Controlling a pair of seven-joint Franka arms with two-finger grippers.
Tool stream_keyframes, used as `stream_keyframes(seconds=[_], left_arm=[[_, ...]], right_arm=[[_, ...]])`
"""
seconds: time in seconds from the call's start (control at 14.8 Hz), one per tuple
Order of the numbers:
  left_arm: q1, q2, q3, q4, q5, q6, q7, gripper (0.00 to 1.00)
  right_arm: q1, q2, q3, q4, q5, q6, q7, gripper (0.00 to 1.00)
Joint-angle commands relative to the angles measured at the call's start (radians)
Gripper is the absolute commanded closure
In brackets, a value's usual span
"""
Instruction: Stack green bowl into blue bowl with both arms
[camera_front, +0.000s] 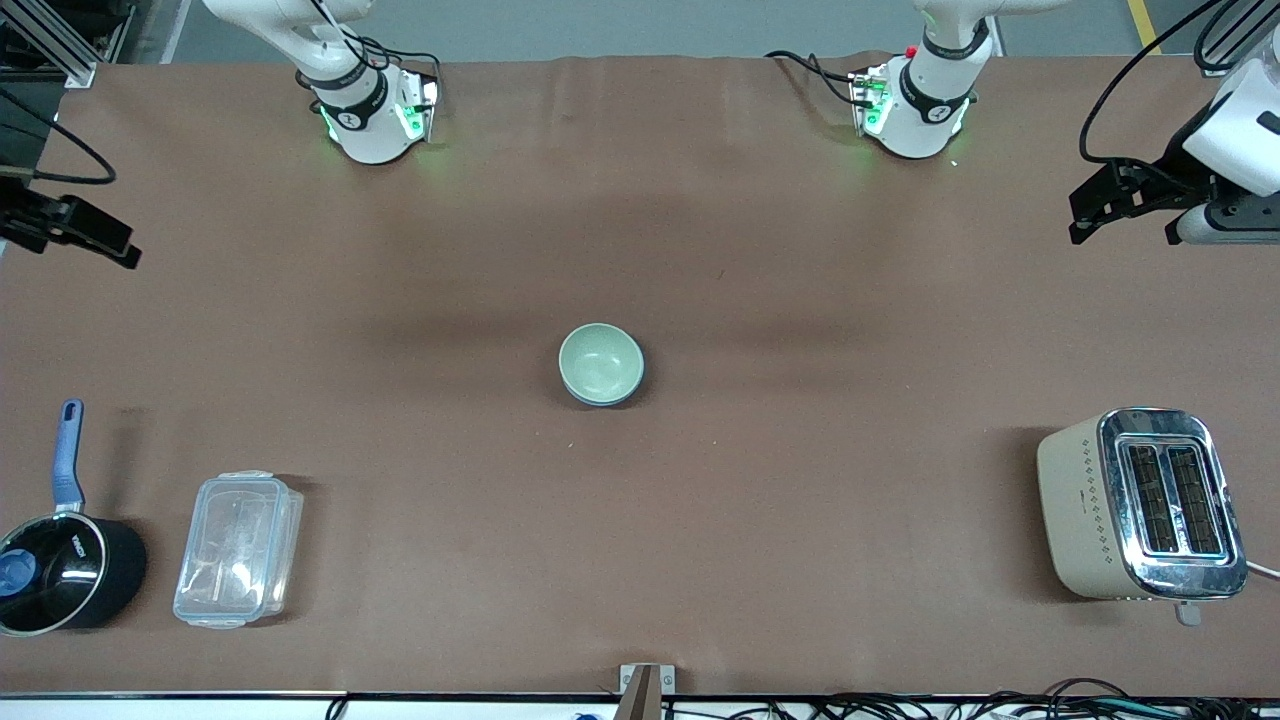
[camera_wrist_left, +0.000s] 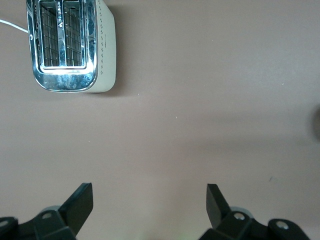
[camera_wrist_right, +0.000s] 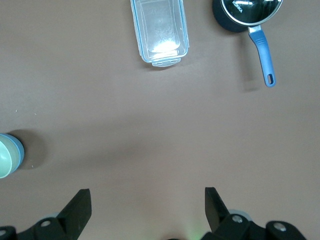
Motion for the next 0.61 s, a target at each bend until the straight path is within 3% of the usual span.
stream_keyframes(seconds=[0.0, 0.54], left_arm=[[0.001, 0.002, 0.000, 0.018, -0.012, -0.004, 0.011, 0.00], [0.003, -0.001, -0.015, 0.028, -0.012, -0.023, 0.011, 0.00]], right_arm=[[0.024, 0.011, -0.014, 0.001, 0.018, -0.001, -0.027, 0.00], [0.021, 0.010, -0.017, -0.026, 0.053, 0.060, -0.035, 0.00]])
